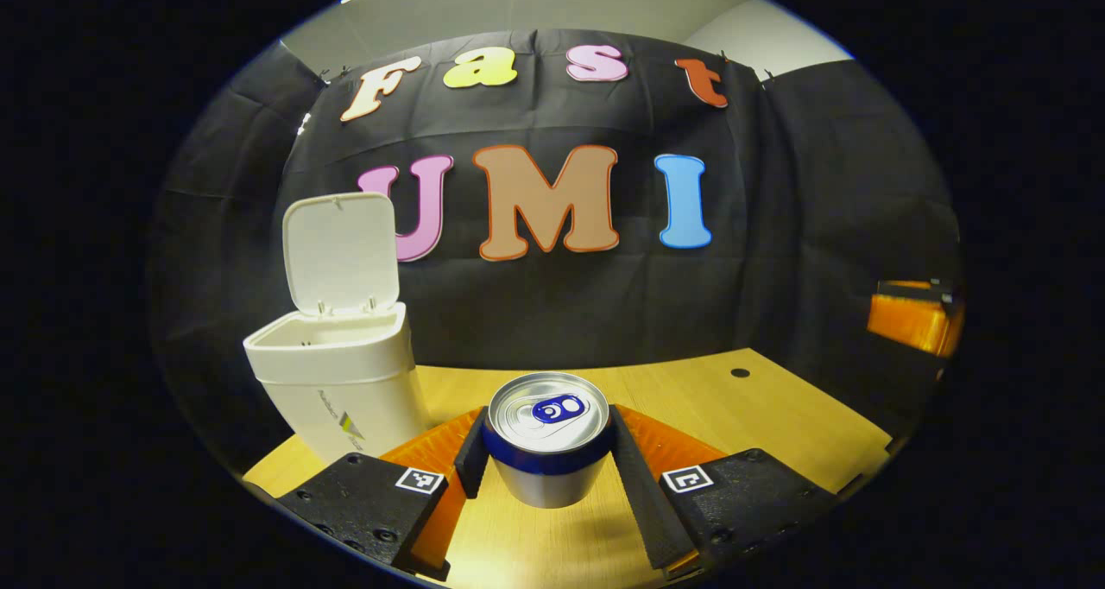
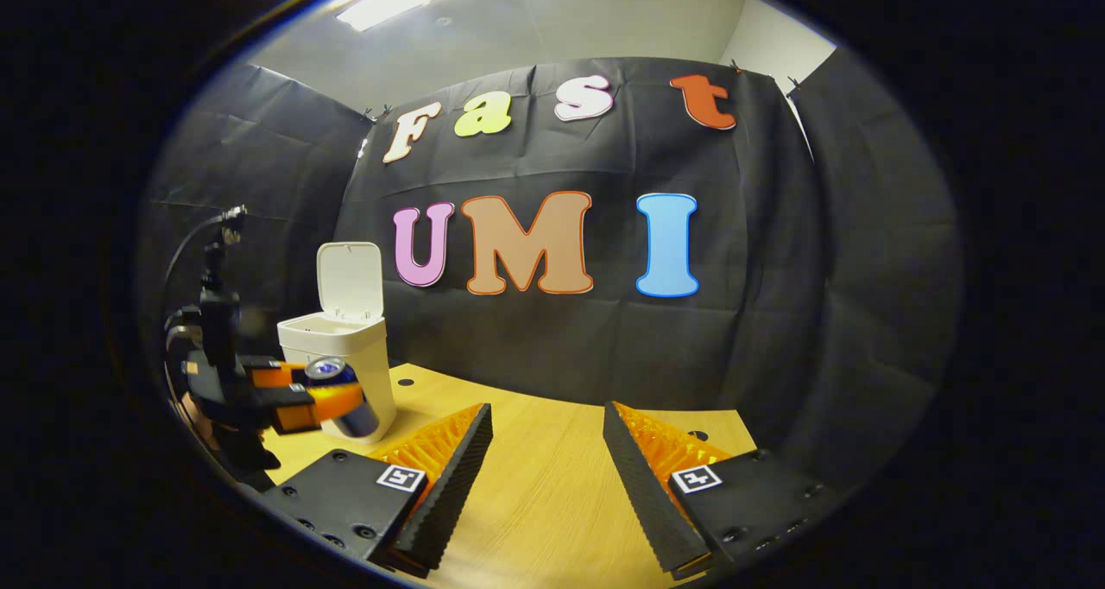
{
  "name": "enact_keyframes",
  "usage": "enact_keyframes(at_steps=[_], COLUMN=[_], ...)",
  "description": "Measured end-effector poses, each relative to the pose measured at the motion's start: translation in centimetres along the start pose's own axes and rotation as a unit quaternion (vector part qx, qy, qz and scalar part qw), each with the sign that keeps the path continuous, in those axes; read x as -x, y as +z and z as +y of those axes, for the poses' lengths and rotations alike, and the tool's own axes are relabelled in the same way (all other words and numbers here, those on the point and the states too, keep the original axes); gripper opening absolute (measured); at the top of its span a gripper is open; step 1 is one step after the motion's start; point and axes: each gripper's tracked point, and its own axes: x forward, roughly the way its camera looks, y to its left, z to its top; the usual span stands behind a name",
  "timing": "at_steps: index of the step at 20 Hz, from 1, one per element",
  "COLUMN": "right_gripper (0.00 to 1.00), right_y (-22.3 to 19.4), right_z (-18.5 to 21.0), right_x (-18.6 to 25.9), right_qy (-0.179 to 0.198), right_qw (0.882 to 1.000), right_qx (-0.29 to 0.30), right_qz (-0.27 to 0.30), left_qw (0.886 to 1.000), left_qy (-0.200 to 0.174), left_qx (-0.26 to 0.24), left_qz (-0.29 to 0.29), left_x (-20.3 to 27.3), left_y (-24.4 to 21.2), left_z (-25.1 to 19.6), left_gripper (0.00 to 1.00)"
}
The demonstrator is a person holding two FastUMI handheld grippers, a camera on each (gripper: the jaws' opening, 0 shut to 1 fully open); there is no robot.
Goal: Press the lid of the desktop garbage bin to open it, pick up the crumpled paper on the desktop and throw it into the bin, then pick up the pop can on the desktop and drop it into the bin, and finally close the garbage bin lid.
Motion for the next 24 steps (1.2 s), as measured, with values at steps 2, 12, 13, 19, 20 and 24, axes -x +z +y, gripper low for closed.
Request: enact_keyframes(at_steps=[2,12,13,19,20,24], right_gripper=[0.88,0.88,0.88,0.88,0.91,0.88], right_y=[-0.3,-2.3,-2.4,-2.9,-2.8,-2.9], right_z=[0.3,3.9,4.2,5.6,5.6,5.3], right_x=[0.0,0.4,0.3,0.6,0.6,0.9], right_qy=[-0.01,-0.058,-0.06,-0.071,-0.074,-0.084], right_qw=[1.0,0.997,0.997,0.996,0.996,0.995], right_qx=[-0.007,-0.049,-0.048,-0.029,-0.027,-0.023], right_qz=[0.0,0.026,0.03,0.045,0.046,0.053], left_qw=[1.0,0.993,0.994,0.994,0.994,0.992], left_qy=[0.015,0.088,0.091,0.107,0.108,0.114], left_qx=[0.007,-0.008,-0.007,0.028,0.032,0.049], left_qz=[-0.02,-0.074,-0.066,-0.004,0.004,0.023], left_x=[-0.2,-5.0,-5.8,-9.7,-10.2,-11.2], left_y=[3.2,10.9,10.4,4.8,4.0,1.5], left_z=[2.7,19.0,19.9,23.5,23.8,24.3], left_gripper=[0.76,0.76,0.76,0.77,0.77,0.78])
